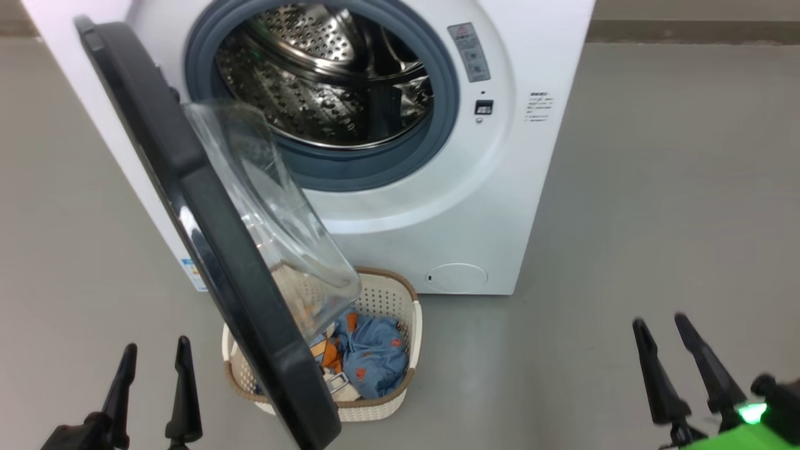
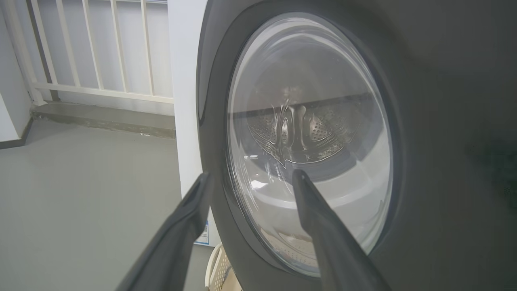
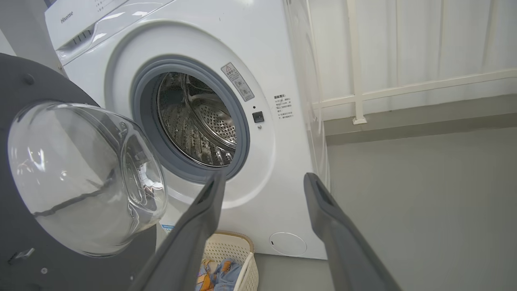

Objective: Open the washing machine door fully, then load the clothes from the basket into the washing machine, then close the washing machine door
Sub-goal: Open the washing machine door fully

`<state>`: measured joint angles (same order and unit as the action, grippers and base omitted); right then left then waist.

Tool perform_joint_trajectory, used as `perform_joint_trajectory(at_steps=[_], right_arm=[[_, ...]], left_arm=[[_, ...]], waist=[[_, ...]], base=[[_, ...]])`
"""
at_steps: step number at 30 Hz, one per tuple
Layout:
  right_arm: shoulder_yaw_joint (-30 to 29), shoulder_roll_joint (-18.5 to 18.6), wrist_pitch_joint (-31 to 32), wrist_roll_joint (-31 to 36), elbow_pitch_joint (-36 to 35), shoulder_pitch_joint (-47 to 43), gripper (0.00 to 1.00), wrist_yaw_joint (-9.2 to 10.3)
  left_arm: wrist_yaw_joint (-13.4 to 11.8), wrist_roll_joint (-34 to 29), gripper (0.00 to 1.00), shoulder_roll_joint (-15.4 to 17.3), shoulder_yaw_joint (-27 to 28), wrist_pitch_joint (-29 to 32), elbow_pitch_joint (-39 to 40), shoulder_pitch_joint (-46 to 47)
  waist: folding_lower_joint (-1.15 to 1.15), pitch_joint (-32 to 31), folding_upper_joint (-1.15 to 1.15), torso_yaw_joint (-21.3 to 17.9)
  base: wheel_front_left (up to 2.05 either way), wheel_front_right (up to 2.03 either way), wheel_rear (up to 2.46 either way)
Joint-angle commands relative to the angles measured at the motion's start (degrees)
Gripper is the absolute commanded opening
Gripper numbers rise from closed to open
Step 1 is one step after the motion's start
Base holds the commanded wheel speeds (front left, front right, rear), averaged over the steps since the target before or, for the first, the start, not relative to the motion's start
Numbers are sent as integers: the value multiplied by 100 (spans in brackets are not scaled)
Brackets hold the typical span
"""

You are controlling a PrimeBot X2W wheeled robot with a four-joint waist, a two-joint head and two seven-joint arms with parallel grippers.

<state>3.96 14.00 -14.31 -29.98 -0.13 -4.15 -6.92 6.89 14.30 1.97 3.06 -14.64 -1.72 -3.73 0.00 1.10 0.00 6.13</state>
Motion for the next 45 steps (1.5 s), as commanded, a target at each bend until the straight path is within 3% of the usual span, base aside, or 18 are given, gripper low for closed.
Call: perform_joint_trajectory(at_steps=[1, 6, 11, 20, 37, 38, 39, 45], right_arm=[[2, -45, -68, 206, -182, -85, 100, -57], [-318, -382, -68, 503, -309, -492, 100, -57], [-559, -433, -68, 1073, -310, -827, 100, -57], [-910, -723, -69, 1513, -265, -1001, 100, -57], [-1122, -718, -69, 1766, -214, -1034, 100, -57], [-1122, -719, -69, 1769, -203, -1030, 100, -57], [-1122, -718, -69, 1769, -190, -1025, 100, -57], [-1132, -736, -69, 1769, -169, -1007, 100, -57]], left_arm=[[22, -52, 100, 91, 214, -36, 199, 67], [27, -56, 100, 91, 257, -36, 259, -49], [19, -38, 100, 91, 289, -36, 296, -134], [-14, -58, 100, 90, 271, -36, 294, -196], [7, -135, 100, 90, 287, -36, 242, -240], [11, -130, 64, 90, 274, -36, 219, -246], [14, -131, 0, 90, 269, -36, 212, -246], [-98, 31, 0, 90, 436, -36, 194, -242]], waist=[[0, -75, 0, -75], [0, -150, 0, -122], [0, -166, 0, -171], [0, -112, 0, -310], [0, -82, 0, -338], [0, -79, 0, -337], [0, -77, 0, -335], [0, -77, 0, -318]], base=[[0, 0, 0], [0, 0, 0], [0, 0, 0], [0, 0, 0], [0, 0, 0], [0, 0, 0], [0, 0, 0], [0, 0, 0]])
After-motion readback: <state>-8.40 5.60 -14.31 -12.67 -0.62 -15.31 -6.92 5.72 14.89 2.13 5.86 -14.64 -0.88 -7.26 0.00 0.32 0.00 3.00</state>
